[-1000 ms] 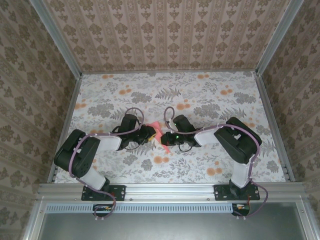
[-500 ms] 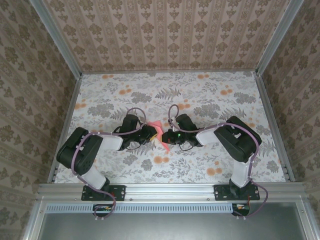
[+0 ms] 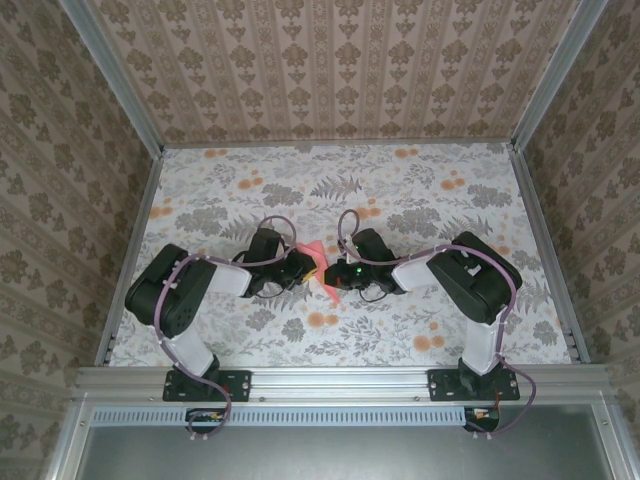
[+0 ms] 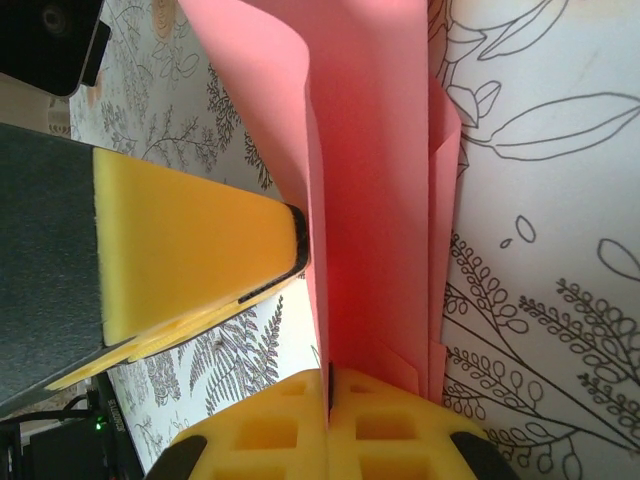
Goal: Fold a paper plane with a square sheet of paper (pick it up from the middle)
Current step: Fold the wing for the fifth time at the center of the table.
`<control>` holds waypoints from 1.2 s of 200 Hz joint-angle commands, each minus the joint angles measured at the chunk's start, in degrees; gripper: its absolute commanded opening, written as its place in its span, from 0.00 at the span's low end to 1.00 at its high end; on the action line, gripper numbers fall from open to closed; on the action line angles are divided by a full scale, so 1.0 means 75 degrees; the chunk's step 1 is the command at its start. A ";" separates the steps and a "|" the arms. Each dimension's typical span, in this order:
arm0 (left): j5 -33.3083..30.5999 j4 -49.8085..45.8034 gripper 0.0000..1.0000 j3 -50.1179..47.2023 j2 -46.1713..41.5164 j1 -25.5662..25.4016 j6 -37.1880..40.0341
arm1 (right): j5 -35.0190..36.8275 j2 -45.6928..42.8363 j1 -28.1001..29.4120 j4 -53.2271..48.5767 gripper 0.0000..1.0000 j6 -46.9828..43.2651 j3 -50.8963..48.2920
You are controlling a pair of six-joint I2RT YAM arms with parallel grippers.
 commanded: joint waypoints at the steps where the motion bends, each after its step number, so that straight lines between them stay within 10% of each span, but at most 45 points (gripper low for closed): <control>1: 0.0042 -0.0052 0.16 0.0170 0.0135 -0.0056 0.0180 | -0.0192 0.0154 -0.0040 -0.0324 0.06 -0.0065 -0.0044; 98: -0.0135 -0.0629 0.14 0.0124 0.0172 -0.0052 0.0407 | -0.0414 -0.0630 -0.0052 -0.2206 0.23 -0.0473 0.0299; 240: -0.0106 -0.0737 0.14 0.0203 0.0277 -0.0047 0.0398 | -0.0264 -0.0077 -0.0040 -0.3179 0.15 -0.0732 0.0551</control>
